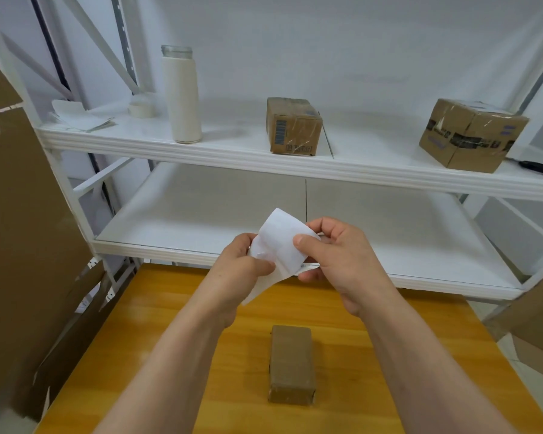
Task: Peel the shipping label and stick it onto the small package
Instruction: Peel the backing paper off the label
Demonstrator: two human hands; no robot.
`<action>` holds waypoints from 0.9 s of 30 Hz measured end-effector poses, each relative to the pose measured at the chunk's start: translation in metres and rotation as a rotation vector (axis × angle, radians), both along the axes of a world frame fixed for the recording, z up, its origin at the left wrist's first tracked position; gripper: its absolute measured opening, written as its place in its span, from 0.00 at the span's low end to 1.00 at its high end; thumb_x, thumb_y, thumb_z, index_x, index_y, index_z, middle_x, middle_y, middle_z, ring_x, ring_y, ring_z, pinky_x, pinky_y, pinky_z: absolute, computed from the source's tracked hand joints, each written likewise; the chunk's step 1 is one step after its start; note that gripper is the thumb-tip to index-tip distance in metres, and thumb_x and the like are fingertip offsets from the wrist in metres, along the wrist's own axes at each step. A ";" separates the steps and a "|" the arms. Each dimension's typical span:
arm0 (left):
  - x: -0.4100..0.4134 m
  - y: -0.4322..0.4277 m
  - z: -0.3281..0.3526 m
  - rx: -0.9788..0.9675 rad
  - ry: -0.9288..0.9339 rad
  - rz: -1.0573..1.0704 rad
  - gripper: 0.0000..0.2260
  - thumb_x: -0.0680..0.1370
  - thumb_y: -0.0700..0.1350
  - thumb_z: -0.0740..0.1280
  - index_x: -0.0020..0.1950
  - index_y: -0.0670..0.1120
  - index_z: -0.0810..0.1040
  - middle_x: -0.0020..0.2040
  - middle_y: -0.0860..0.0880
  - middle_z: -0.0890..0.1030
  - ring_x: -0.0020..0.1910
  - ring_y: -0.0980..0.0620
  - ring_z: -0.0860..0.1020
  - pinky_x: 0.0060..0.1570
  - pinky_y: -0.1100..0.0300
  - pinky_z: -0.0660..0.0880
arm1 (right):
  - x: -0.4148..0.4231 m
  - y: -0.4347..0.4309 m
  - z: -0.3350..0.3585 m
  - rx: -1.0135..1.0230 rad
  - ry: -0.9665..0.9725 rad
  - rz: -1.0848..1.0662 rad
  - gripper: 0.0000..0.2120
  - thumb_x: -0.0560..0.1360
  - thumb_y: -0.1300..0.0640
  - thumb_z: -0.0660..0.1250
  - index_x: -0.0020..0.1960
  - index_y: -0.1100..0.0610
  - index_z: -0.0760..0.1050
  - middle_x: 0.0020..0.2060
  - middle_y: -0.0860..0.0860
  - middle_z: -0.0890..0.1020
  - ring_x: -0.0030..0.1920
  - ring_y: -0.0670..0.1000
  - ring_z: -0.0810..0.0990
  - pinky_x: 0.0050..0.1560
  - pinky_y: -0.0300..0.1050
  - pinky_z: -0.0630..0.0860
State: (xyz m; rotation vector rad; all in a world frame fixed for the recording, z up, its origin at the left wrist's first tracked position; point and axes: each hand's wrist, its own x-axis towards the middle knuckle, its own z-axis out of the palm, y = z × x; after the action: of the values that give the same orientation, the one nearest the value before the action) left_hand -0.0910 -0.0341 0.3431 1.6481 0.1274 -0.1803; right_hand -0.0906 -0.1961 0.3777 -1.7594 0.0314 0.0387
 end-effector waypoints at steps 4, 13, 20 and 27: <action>-0.001 0.002 0.000 -0.091 -0.006 0.007 0.12 0.80 0.44 0.69 0.63 0.51 0.77 0.58 0.47 0.83 0.57 0.45 0.80 0.54 0.49 0.77 | -0.002 0.002 0.003 0.054 0.001 0.023 0.03 0.77 0.61 0.69 0.50 0.57 0.80 0.46 0.55 0.85 0.44 0.54 0.86 0.34 0.45 0.82; -0.001 0.012 0.001 -0.060 -0.001 0.054 0.10 0.77 0.41 0.72 0.57 0.49 0.80 0.53 0.47 0.84 0.52 0.44 0.80 0.46 0.51 0.78 | 0.004 0.004 0.010 0.101 0.013 -0.011 0.05 0.76 0.61 0.70 0.51 0.54 0.80 0.54 0.59 0.81 0.35 0.53 0.84 0.43 0.51 0.86; -0.001 0.016 0.007 -0.186 -0.049 0.044 0.11 0.78 0.45 0.71 0.60 0.49 0.80 0.54 0.45 0.85 0.51 0.44 0.83 0.42 0.56 0.76 | 0.007 0.006 0.016 0.095 -0.023 0.036 0.05 0.77 0.62 0.69 0.51 0.56 0.81 0.53 0.58 0.82 0.44 0.57 0.85 0.39 0.45 0.85; 0.005 0.019 0.011 0.000 -0.104 0.046 0.09 0.78 0.38 0.69 0.55 0.49 0.78 0.53 0.45 0.82 0.51 0.43 0.79 0.40 0.55 0.73 | 0.014 0.007 0.018 0.063 -0.074 0.042 0.05 0.77 0.62 0.69 0.49 0.54 0.81 0.51 0.57 0.82 0.44 0.56 0.83 0.41 0.46 0.85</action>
State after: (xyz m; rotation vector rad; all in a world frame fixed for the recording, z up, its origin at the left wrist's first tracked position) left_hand -0.0863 -0.0150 0.3545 1.6496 0.0865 -0.0596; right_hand -0.0769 -0.1894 0.3961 -1.6973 -0.0600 0.0053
